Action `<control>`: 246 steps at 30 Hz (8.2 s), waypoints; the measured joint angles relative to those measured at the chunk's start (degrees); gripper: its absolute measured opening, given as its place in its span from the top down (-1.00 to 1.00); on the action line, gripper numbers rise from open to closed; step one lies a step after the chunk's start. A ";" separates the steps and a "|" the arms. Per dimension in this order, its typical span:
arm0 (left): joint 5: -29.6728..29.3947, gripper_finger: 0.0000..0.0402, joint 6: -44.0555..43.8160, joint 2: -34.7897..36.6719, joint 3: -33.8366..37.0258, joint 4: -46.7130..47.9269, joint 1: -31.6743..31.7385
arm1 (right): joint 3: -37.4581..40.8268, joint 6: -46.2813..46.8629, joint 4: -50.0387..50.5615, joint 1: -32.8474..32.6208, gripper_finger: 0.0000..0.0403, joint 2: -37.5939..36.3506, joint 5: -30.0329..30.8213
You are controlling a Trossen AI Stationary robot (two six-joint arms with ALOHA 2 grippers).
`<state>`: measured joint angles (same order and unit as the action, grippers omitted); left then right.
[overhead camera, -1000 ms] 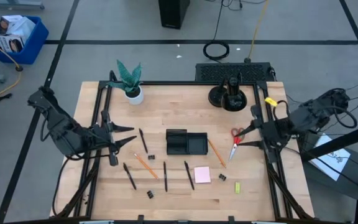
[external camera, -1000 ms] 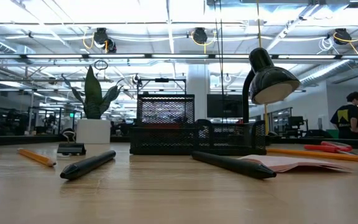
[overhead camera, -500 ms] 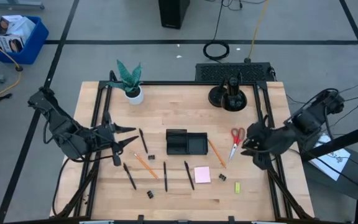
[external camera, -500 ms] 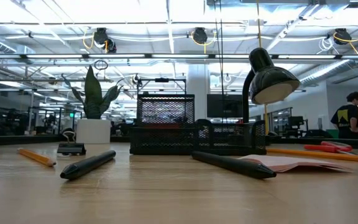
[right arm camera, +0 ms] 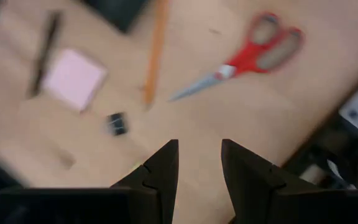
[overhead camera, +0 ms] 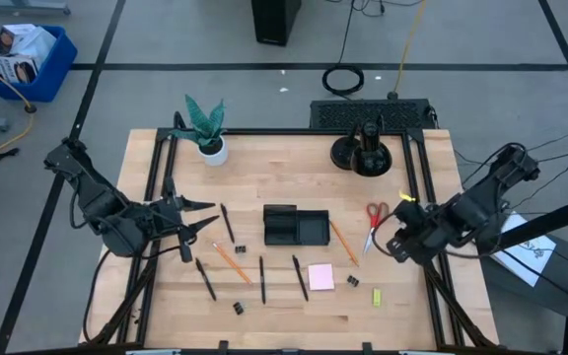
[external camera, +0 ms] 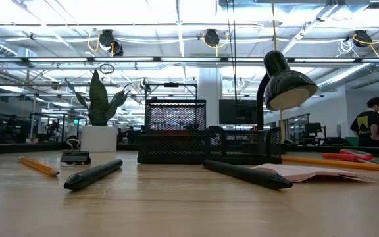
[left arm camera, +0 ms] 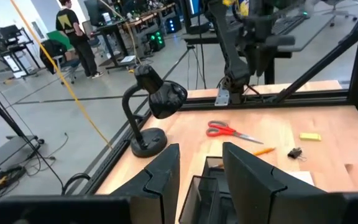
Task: Pick and place office supplies into organizer
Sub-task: Put the scissor into the desk organizer
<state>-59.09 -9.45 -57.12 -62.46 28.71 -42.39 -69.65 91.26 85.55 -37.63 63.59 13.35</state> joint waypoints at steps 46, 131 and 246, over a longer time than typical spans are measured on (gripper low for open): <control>0.00 0.37 -1.33 0.02 0.02 2.91 0.00 | 27.31 18.88 -12.18 12.72 0.42 -10.18 5.54; 3.74 0.37 -7.20 0.00 0.04 9.33 -0.04 | 38.67 22.22 -31.02 16.92 0.58 -4.63 9.08; 3.65 0.37 -8.85 0.02 0.04 11.80 -0.04 | 36.33 28.15 -30.61 23.85 0.59 12.42 10.70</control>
<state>-55.44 -18.31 -57.10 -62.41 40.51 -42.43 -33.32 119.41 54.95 -13.78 76.01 24.05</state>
